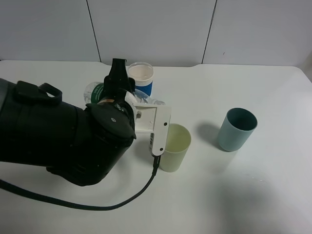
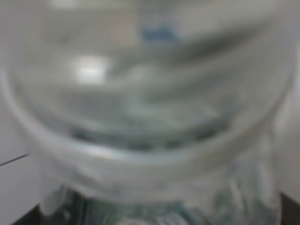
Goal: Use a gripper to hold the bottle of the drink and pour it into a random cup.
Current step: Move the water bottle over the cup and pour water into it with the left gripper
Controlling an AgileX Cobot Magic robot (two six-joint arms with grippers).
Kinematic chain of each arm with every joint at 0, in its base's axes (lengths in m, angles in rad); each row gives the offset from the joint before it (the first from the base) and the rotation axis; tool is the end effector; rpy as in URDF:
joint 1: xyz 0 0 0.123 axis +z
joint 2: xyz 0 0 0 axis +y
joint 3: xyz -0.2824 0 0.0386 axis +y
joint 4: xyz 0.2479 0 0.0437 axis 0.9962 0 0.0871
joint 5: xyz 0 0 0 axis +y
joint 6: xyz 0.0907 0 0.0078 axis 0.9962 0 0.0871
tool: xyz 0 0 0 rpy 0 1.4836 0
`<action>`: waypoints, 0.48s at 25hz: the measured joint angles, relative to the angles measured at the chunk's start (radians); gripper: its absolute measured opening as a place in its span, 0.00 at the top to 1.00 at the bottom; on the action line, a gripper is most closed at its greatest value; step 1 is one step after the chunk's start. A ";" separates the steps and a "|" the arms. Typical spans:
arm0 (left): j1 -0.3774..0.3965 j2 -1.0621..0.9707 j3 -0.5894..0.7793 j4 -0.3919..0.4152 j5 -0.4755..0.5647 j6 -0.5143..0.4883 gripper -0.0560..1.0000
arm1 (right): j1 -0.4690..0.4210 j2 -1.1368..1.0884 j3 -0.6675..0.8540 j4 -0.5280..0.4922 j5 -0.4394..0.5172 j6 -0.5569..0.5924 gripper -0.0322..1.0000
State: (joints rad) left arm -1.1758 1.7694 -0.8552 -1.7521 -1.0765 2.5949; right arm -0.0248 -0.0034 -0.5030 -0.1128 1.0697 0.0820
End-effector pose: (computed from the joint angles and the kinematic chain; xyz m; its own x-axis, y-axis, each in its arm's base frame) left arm 0.1874 -0.2449 0.1809 -0.0800 0.9842 0.1577 0.4722 -0.1019 0.8756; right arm -0.0066 -0.0088 0.2777 -0.4525 0.0387 -0.8909 0.1251 0.9919 -0.0204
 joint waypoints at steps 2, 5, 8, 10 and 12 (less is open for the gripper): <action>0.000 0.007 0.000 0.000 -0.001 0.003 0.42 | 0.000 0.000 0.000 0.000 0.000 0.000 0.35; 0.000 0.015 0.000 -0.003 -0.002 0.005 0.42 | 0.000 0.000 0.000 0.000 0.000 0.000 0.35; 0.000 0.015 0.000 -0.003 -0.004 0.013 0.42 | 0.000 0.000 0.000 0.000 0.000 0.000 0.35; 0.000 0.015 0.000 -0.003 -0.009 0.020 0.42 | 0.000 0.000 0.000 0.000 0.000 0.000 0.35; 0.000 0.015 0.000 -0.003 -0.010 0.028 0.42 | 0.000 0.000 0.000 0.000 0.000 0.000 0.35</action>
State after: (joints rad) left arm -1.1758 1.7846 -0.8552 -1.7556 -1.0869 2.6229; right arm -0.0248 -0.0034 -0.5030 -0.1128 1.0697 0.0820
